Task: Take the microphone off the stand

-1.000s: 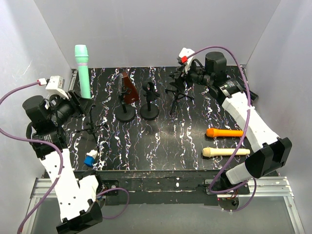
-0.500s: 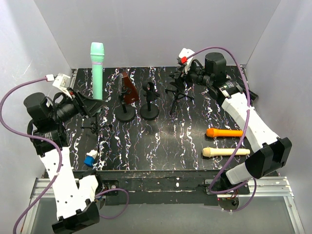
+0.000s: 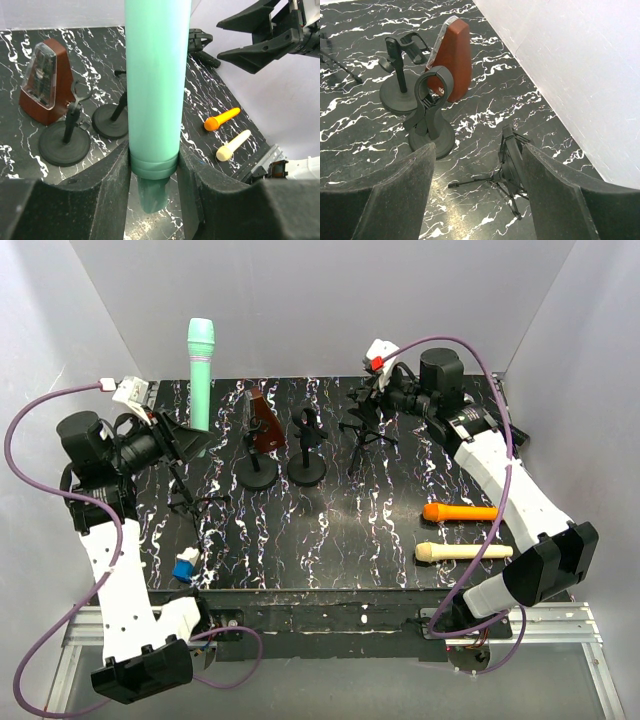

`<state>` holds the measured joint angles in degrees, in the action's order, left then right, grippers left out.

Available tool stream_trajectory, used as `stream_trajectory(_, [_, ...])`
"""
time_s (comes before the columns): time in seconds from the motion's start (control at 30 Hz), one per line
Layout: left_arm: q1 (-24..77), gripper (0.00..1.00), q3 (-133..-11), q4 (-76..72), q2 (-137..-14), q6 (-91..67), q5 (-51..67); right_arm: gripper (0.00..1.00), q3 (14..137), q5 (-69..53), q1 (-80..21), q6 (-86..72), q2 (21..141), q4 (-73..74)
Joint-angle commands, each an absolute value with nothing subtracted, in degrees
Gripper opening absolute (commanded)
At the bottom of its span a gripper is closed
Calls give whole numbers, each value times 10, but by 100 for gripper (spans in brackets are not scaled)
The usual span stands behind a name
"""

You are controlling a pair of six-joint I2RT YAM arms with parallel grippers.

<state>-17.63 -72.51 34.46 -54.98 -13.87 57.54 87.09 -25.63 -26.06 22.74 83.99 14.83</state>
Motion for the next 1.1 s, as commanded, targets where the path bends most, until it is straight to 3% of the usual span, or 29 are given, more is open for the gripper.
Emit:
stream_trajectory(0.0, [-175, 0, -762, 327, -536, -123, 556, 76, 862, -259, -265, 228, 824, 123])
stream_trajectory(0.13, [-174, 0, -772, 322, -543, -106, 575, 79, 911, -295, -265, 153, 839, 113])
stream_trajectory(0.27, [-172, 0, -785, 313, -564, -88, 615, 84, 1051, -486, -264, -19, 902, 144])
stream_trajectory(0.37, [-169, 0, -796, 301, -592, -74, 638, 85, 1154, -583, -265, -238, 969, 63])
stream_trajectory(0.47, [-166, 0, -802, 299, -618, -49, 657, 88, 1200, -597, -291, -271, 1001, 30])
stream_trajectory(0.63, [-159, 0, -802, 258, -652, -73, 668, 88, 1196, -545, -333, -320, 1024, -61])
stream_trajectory(0.8, [-143, 0, -818, 243, -681, -72, 664, 88, 1172, -406, -377, -308, 1034, -118])
stream_trajectory(1.07, [-98, 0, -870, 247, -726, -77, 675, 87, 1223, -278, -430, -294, 1085, -121])
